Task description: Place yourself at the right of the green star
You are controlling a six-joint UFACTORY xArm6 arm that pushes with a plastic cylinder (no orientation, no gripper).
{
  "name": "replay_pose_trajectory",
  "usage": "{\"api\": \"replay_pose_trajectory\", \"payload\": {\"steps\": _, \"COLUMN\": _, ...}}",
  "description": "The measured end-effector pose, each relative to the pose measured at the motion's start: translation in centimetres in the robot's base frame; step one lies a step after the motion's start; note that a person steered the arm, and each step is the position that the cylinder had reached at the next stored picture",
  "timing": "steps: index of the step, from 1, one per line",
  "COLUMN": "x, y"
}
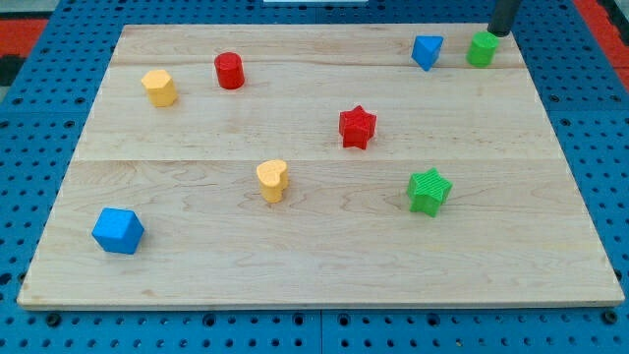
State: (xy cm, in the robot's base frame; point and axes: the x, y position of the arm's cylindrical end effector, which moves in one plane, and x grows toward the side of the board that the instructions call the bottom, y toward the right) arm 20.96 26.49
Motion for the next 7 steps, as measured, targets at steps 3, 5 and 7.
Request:
{"api": "replay_pose_trajectory", "payload": {"steps": 3, "x": 8.4, "y": 8.0}}
{"api": "replay_pose_trajectory", "payload": {"steps": 5, "x": 18.5, "y": 8.0}}
{"api": "replay_pose_trajectory", "payload": {"steps": 7, "x": 27.1, "y": 3.6}}
